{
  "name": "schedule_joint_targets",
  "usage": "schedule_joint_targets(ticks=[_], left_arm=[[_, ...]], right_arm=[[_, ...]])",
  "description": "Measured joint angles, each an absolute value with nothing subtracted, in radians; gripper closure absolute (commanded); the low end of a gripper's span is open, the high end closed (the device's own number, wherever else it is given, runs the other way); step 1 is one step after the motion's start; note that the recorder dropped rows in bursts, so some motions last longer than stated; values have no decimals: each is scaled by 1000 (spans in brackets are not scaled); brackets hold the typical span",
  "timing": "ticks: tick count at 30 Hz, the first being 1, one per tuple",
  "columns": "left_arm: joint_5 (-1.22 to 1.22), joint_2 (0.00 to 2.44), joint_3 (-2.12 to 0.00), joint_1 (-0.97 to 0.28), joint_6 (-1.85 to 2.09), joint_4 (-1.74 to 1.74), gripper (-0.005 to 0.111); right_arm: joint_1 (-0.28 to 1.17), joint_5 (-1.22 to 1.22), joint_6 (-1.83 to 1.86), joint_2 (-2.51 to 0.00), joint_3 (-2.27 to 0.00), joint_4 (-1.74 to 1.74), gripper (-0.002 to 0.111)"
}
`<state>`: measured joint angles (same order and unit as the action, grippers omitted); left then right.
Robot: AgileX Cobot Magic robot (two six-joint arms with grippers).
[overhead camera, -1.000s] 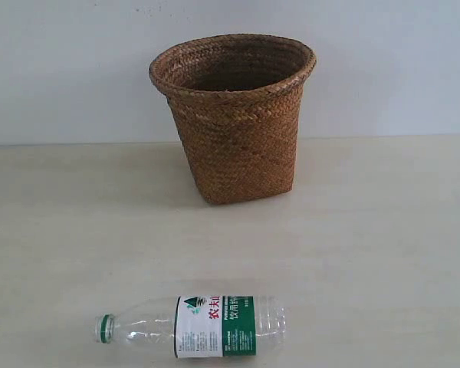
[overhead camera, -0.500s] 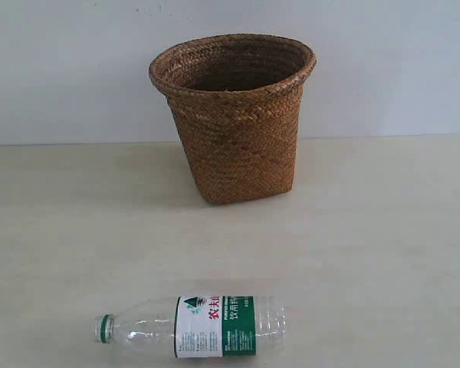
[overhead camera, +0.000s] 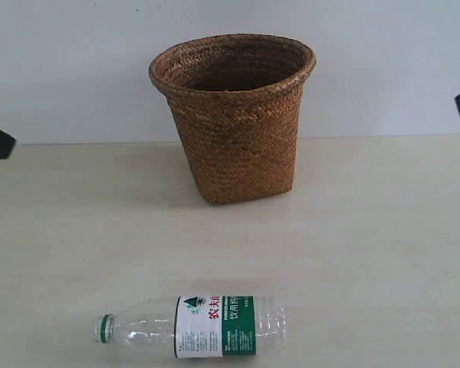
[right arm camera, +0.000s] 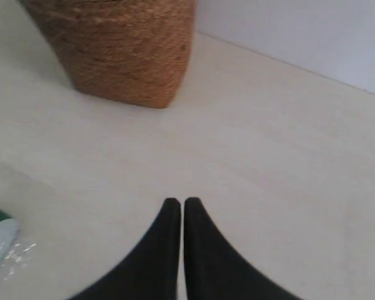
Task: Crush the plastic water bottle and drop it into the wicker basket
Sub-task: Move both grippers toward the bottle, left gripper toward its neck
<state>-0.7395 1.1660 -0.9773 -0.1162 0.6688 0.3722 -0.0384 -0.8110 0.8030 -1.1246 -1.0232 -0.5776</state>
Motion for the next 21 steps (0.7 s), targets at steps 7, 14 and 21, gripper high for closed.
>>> schedule_joint_targets(ticks=[7, 14, 21], left_arm=[[-864, 1305, -987, -119, 1036, 580, 102], [-958, 1439, -987, -176, 1383, 596, 102], [-962, 1583, -987, -198, 1552, 596, 55]], right_arm=[[111, -844, 941, -1221, -1046, -654, 108], [313, -878, 967, -1374, -1105, -663, 108], [442, -905, 955, -1540, -1145, -665, 108]])
